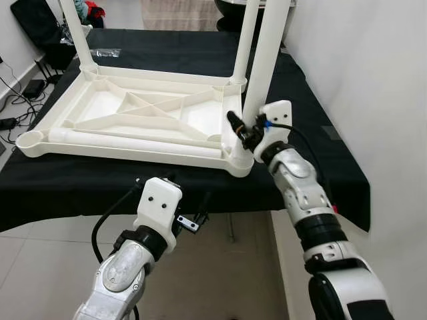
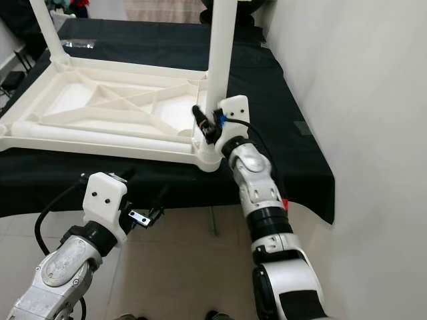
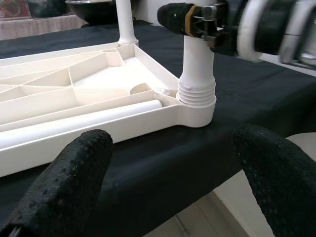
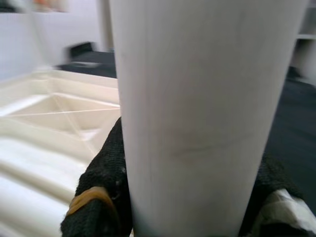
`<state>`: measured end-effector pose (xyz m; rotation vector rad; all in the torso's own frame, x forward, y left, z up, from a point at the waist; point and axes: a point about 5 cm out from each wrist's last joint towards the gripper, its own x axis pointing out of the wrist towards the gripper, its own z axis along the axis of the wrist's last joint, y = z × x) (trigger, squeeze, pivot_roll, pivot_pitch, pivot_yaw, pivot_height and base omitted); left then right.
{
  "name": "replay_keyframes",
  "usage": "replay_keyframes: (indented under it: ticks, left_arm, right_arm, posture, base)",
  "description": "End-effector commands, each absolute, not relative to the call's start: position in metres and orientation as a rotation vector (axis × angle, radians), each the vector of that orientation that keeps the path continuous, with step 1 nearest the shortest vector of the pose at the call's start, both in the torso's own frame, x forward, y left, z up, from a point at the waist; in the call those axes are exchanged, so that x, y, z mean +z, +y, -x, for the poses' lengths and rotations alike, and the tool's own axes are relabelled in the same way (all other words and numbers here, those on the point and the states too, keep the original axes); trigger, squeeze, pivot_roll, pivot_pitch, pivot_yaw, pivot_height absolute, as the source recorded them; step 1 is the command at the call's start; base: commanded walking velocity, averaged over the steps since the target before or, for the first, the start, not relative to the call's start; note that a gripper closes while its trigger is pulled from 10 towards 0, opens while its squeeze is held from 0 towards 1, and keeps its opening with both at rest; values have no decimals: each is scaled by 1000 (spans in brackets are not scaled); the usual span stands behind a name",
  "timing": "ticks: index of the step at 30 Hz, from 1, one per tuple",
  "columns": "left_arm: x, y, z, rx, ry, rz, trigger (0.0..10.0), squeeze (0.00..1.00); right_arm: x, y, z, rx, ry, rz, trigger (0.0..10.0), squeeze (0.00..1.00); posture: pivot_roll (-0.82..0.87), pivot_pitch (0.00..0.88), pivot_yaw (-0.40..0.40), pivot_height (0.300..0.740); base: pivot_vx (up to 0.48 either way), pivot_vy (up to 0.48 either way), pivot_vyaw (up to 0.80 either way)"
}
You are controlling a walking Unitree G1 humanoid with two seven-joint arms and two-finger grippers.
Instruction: Building children table
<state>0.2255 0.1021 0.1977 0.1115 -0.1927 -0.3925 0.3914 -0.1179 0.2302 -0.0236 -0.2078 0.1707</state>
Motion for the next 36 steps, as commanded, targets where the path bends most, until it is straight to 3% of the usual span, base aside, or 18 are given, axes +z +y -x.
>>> replay_keyframes:
  ticks: [1,9,17,18,19,20,23,24,31,32,33,34,36]
  left_arm:
    - [194,100,-225,-398,-182,-120,10000,0]
    - [194,94,-224,-404,-185,-112,10000,0]
    - [194,93,-223,-395,-185,-110,10000,0]
    - [194,94,-223,-393,-184,-110,10000,0]
    - [194,94,-223,-393,-184,-110,10000,0]
    - [193,94,-223,-393,-182,-110,10000,0]
    - [192,94,-223,-394,-179,-110,10000,0]
    - [191,94,-223,-393,-177,-110,10000,0]
    - [189,93,-223,-388,-177,-106,10000,0]
    - [189,93,-223,-389,-179,-107,10000,0]
    - [189,93,-223,-389,-179,-107,10000,0]
    - [189,93,-224,-388,-179,-108,10000,0]
    - [189,93,-224,-388,-179,-108,10000,0]
  right_arm:
    - [204,-136,-393,-12,-66,38,0,0]
    - [210,-107,-391,-379,-18,-95,0,0]
    - [217,-85,-389,-495,16,-176,0,0]
    - [220,-80,-389,-484,11,-183,1922,0]
    - [220,-80,-389,-484,11,-183,1922,0]
    - [223,-75,-389,-448,0,-191,10000,0]
    - [226,-71,-390,-402,-17,-197,10000,0]
    - [229,-70,-390,-373,-40,-197,10000,1000]
    - [240,-86,-389,-317,-150,-159,10000,1000]
    - [242,-91,-390,-304,-174,-141,10000,761]
    - [242,-91,-390,-304,-174,-141,10000,761]
    - [247,-103,-389,-240,-239,-118,10000,0]
    - [247,-103,-389,-240,-239,-118,10000,0]
  posture:
    - [95,209,-94,740]
    - [92,210,-107,740]
    - [99,202,-115,740]
    - [99,202,-115,740]
    - [99,202,-115,740]
    - [95,198,-118,740]
    - [94,192,-118,740]
    - [91,191,-118,740]
    - [87,184,-119,740]
    - [85,185,-117,740]
    - [85,185,-117,740]
    - [87,187,-117,740]
    - [87,187,-117,740]
  base:
    - [0,0,0]
    - [0,0,0]
    - [0,0,0]
    - [0,0,0]
    - [0,0,0]
    - [0,0,0]
    - [0,0,0]
    - [0,0,0]
    - [0,0,0]
    - [0,0,0]
    - [0,0,0]
    - [0,0,0]
    - [0,0,0]
